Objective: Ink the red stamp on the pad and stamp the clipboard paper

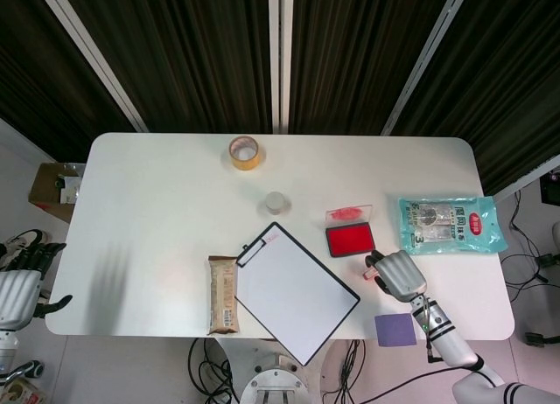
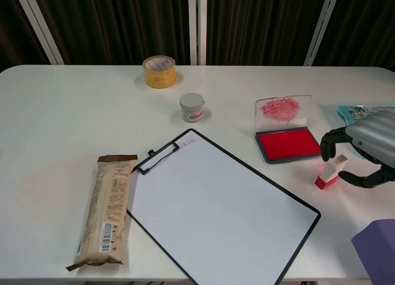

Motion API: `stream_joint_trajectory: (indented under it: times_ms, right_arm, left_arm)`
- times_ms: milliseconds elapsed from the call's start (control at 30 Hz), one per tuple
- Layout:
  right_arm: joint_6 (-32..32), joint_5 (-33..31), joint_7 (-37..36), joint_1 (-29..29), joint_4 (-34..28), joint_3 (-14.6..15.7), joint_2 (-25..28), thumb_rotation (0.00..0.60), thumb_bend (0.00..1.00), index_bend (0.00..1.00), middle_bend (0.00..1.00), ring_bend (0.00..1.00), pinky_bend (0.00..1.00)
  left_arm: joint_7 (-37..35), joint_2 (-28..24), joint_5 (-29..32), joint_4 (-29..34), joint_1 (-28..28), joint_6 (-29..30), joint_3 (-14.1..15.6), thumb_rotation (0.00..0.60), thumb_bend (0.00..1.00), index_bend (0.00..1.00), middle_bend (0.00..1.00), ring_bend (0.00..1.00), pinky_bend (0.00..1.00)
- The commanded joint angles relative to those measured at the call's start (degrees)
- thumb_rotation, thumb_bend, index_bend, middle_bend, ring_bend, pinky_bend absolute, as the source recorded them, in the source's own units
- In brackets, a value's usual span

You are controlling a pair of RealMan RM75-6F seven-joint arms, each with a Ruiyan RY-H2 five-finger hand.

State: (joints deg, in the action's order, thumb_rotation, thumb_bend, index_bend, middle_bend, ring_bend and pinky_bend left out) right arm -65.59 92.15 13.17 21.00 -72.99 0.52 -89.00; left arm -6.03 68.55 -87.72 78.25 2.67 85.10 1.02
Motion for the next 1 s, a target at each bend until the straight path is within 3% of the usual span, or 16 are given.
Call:
stream_joint_trajectory:
  times_ms: [33, 1000]
  right_arm:
    - [0.09, -0.24, -0.01, 0.05, 0.33, 0.17, -0.29, 0.6, 0.27, 0.46, 0.41, 0.77, 1.0]
    - [0.45, -1.96, 0.17, 1.05, 1.97, 0.8, -2.06, 0.6, 0.3, 0.46, 0.45, 0.77, 1.0]
  left_arm:
    - [-0.07, 0.04, 0.01, -0.09, 0.02, -0.09, 0.0, 0.598, 0.0, 0.15, 0.16, 0.13, 0.25]
    - [-0.43, -0.14, 0.2, -0.24, -0.03, -0.59, -0.08, 0.599, 0.0, 0.15, 0.16, 0.13, 0.25]
